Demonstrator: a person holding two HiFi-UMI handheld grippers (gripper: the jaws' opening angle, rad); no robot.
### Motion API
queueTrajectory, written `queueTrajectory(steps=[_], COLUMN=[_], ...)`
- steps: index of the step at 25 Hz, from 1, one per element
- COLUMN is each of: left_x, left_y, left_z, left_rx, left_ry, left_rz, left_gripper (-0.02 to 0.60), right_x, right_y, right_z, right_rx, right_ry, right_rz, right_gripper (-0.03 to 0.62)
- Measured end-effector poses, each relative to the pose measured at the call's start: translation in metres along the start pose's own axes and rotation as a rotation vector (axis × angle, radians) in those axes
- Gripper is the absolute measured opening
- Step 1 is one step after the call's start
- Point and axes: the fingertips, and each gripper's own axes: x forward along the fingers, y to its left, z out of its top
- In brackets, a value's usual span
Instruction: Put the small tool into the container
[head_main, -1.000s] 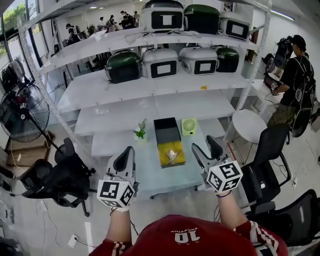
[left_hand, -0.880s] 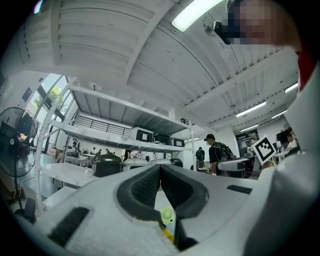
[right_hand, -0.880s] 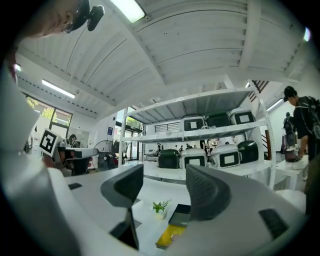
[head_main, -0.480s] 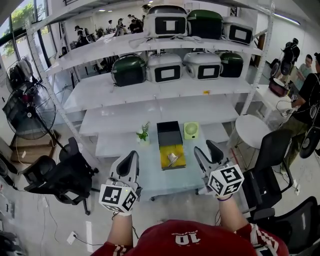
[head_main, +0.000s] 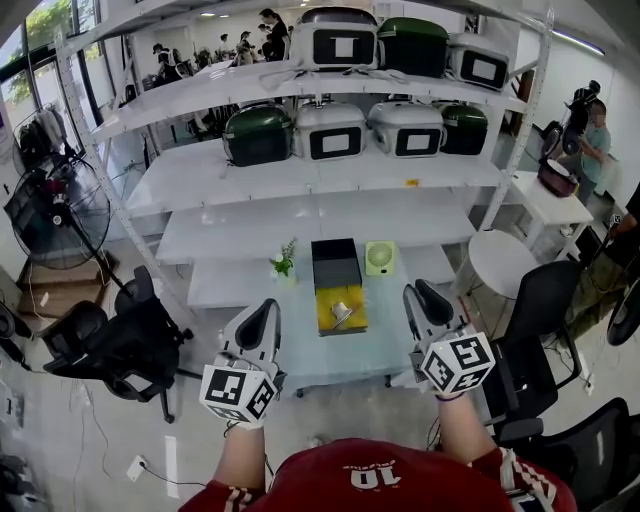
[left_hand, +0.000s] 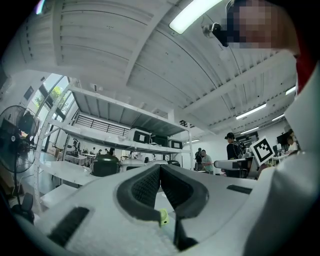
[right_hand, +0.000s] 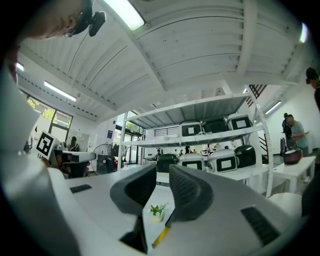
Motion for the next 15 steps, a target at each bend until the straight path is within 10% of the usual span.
queueTrajectory(steps=[15], left_x=[-0.005], left_y=[-0.011], left_z=[0.003], left_rx=[0.024], left_ry=[0.003], left_rz=[0.002], left_gripper=[-0.002], right_x=[-0.007], right_y=[0.001], right_z=[0.002], right_rx=[-0.004], right_ry=[-0.001], right_rz=[0.02], right_gripper=[0.006])
